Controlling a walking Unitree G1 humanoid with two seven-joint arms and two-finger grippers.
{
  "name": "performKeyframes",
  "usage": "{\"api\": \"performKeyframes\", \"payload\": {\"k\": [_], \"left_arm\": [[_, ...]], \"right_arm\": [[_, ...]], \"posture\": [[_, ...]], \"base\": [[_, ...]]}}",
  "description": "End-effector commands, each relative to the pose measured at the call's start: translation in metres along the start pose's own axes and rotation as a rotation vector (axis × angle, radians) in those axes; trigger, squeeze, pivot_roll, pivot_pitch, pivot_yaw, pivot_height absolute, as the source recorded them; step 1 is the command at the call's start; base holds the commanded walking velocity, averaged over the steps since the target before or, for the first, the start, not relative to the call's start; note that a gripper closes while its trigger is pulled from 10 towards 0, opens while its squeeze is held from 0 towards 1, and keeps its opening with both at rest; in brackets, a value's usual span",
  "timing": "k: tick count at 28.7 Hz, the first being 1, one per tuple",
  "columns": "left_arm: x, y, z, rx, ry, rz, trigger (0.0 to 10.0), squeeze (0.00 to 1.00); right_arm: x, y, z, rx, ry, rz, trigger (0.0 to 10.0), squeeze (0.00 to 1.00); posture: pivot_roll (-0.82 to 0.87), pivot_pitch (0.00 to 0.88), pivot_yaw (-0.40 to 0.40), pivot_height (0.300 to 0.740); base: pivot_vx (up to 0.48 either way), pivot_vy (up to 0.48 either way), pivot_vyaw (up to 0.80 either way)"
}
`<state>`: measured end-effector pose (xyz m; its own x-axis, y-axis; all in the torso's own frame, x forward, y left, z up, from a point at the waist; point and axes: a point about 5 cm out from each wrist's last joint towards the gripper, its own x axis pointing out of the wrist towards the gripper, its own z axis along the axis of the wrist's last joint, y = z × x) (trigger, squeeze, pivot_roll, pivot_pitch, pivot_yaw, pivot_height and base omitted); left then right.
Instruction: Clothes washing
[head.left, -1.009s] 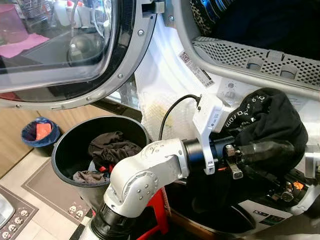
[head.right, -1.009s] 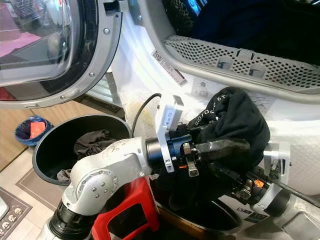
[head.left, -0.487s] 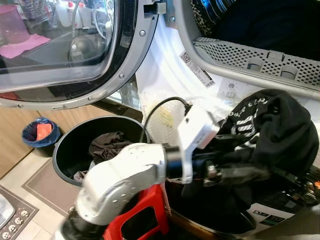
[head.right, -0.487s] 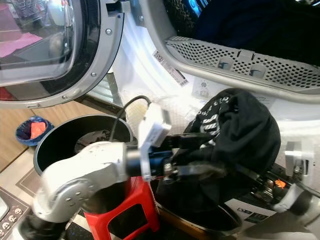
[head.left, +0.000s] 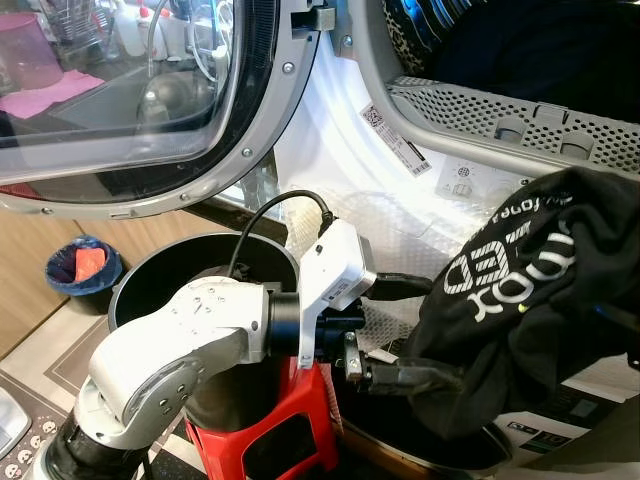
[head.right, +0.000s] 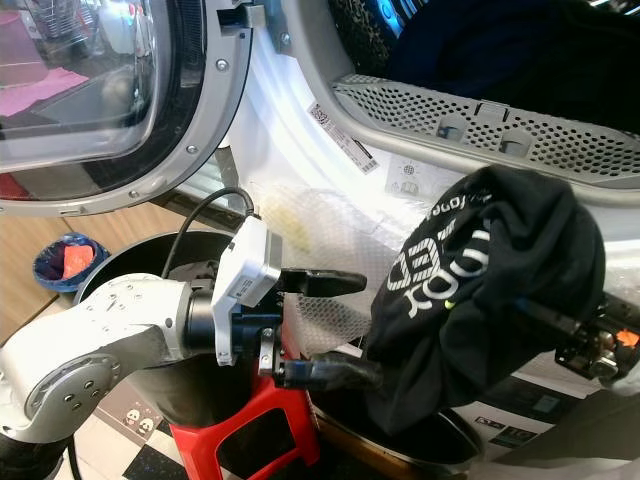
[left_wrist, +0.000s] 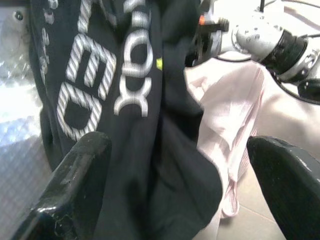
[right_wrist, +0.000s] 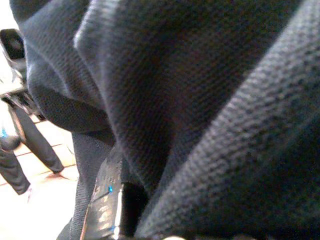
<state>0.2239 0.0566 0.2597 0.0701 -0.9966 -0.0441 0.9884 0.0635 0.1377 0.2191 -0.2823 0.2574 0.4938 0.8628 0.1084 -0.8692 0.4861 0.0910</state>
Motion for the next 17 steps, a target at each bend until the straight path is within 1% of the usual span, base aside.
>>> {"api": "performKeyframes", "payload": {"k": [1,3,4,8,11,12,13,14,15,16,17], "left_arm": [[-0.002,-0.008,0.004,0.005,-0.009,-0.031,10.0,1.0],[-0.004,-0.011,0.003,0.003,-0.007,-0.036,10.0,1.0],[-0.006,-0.012,0.002,0.0,0.002,-0.036,10.0,1.0],[-0.011,-0.016,-0.003,-0.003,0.025,-0.038,10.0,1.0],[-0.014,-0.018,-0.007,0.006,0.047,-0.031,10.0,1.0],[-0.015,-0.019,-0.008,0.012,0.057,-0.028,10.0,0.98],[-0.016,-0.02,-0.008,0.013,0.059,-0.023,10.0,0.98],[-0.016,-0.02,-0.008,0.012,0.059,-0.018,10.0,0.71],[-0.017,-0.02,-0.008,0.012,0.057,-0.015,10.0,0.2],[-0.018,-0.021,-0.007,0.017,0.057,0.002,10.0,0.0],[-0.019,-0.021,-0.006,0.023,0.055,0.011,10.0,0.0]], "right_arm": [[-0.003,0.003,0.024,-0.07,-0.068,0.032,0.0,0.0],[-0.004,0.003,0.034,-0.087,-0.107,0.049,0.0,0.0],[-0.005,0.003,0.045,-0.11,-0.155,0.061,0.0,0.0],[-0.006,0.004,0.063,-0.123,-0.23,0.069,0.0,0.0],[0.0,0.007,0.082,-0.146,-0.292,0.104,0.0,0.0],[0.003,0.007,0.09,-0.154,-0.316,0.114,9.4,0.0],[0.007,0.007,0.095,-0.16,-0.329,0.106,9.4,0.0],[0.011,0.006,0.101,-0.161,-0.343,0.102,10.0,0.0],[0.015,0.005,0.106,-0.162,-0.354,0.094,10.0,0.0],[0.024,0.003,0.115,-0.153,-0.378,0.079,10.0,0.0],[0.029,0.002,0.121,-0.151,-0.399,0.068,10.0,0.0]], "posture": [[0.04,0.159,0.008,0.74],[0.04,0.158,0.007,0.74],[0.04,0.159,0.005,0.74],[0.03,0.158,0.006,0.74],[0.03,0.158,0.005,0.74],[0.02,0.156,0.002,0.74],[0.02,0.156,0.0,0.74],[0.02,0.156,-0.002,0.74],[0.03,0.156,-0.004,0.74],[0.03,0.155,-0.008,0.74],[0.03,0.155,-0.012,0.74]], "base": [[0.0,0.0,0.0],[0.0,0.0,0.0],[0.0,0.0,0.0],[0.0,0.0,0.0],[0.0,0.0,0.0],[0.0,0.0,0.0],[0.0,0.0,0.0],[0.0,0.0,0.0],[0.0,0.0,0.0],[0.0,0.0,0.0],[0.0,0.0,0.0]]}}
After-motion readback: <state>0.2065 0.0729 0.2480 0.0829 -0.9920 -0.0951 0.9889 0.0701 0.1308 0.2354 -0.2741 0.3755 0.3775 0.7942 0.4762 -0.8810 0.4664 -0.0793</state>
